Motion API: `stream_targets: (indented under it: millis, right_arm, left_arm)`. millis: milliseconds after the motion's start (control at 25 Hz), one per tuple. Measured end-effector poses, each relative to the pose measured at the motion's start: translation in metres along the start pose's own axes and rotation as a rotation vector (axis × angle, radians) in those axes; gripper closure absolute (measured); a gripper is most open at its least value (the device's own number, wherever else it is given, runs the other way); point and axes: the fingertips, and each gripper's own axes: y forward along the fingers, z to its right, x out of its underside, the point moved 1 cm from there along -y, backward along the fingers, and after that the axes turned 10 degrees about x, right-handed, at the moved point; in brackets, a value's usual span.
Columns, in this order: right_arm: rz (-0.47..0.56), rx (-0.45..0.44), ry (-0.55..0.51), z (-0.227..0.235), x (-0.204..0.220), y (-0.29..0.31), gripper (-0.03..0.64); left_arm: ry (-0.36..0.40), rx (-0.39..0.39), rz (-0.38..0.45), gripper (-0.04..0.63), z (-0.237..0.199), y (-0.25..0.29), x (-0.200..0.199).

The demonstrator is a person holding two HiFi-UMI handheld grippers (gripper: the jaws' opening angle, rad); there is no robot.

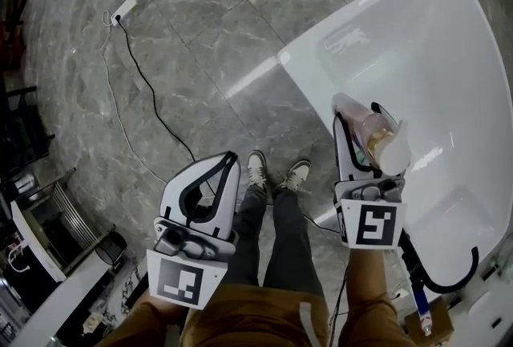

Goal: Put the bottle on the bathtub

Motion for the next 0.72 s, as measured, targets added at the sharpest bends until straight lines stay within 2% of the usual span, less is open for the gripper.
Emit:
stream_targets:
  millis: [720]
  right_arm:
    - [-0.060,0.011,0.014,-0.014,0.059,0.032,0.383]
  left_arm:
    - [-0.015,-0.022,-0.030,0.588,-0.005,-0.001,0.023]
